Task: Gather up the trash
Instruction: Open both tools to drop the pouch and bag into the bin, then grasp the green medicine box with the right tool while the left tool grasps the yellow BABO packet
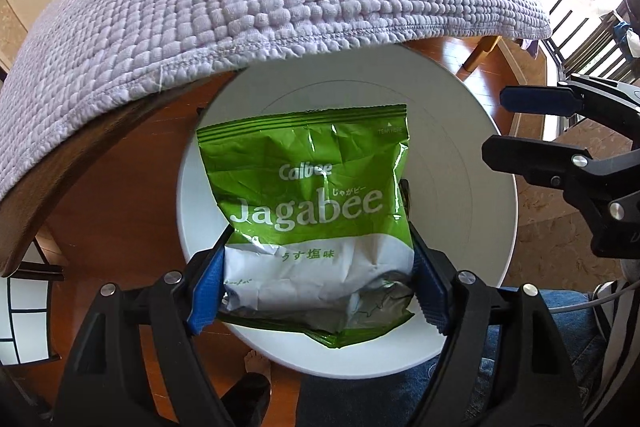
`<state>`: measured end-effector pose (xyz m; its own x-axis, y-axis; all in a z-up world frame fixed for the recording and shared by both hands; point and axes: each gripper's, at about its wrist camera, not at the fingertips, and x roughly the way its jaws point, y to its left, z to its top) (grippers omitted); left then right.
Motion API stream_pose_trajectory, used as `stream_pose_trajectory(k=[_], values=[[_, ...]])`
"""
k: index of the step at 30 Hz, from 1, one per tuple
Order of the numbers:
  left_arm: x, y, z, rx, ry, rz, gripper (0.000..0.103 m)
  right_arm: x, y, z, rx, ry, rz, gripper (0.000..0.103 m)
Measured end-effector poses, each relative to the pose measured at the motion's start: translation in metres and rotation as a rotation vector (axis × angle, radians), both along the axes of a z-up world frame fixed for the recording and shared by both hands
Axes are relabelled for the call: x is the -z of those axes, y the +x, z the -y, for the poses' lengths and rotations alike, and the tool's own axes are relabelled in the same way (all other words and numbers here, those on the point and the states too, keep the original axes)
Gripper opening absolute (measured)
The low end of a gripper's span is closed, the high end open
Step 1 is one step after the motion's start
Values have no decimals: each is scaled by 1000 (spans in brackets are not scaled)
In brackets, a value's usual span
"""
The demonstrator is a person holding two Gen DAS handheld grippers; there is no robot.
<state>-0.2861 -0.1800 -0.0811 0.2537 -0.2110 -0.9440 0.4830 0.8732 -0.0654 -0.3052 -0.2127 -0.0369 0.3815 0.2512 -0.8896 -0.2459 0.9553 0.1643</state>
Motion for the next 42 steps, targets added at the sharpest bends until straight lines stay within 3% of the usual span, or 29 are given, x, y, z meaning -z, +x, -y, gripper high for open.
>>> stream_pose_trajectory(k=[5, 8, 12, 18, 22, 26, 33, 35, 38, 42], values=[[3, -1, 6, 5, 7, 17, 81, -3, 2, 3, 15, 2, 3, 58], [-1, 4, 3, 8, -9, 24, 91, -5, 2, 3, 18, 1, 8, 58], [-10, 8, -1, 2, -17, 32, 91, -11, 4, 4, 21, 0, 18, 58], [-51, 13, -16, -2, -69, 105, 91, -39, 12, 11, 36, -21, 106, 58], [-81, 25, -26, -30, -99, 190, 92, -67, 26, 23, 80, -9, 239, 79], [-103, 54, -32, -87, -92, 268, 95, -84, 53, 28, 92, -4, 279, 79], [-115, 135, -55, -191, -58, 290, 95, -85, 112, 22, 82, -39, 289, 75], [-111, 156, -55, -189, -40, 289, 94, -81, 131, 24, 102, -39, 267, 65], [-104, 181, -55, -176, -22, 272, 87, -74, 156, 26, 118, -11, 234, 60], [-94, 206, -48, -151, 0, 255, 86, -70, 187, 18, 106, -77, 236, 60]])
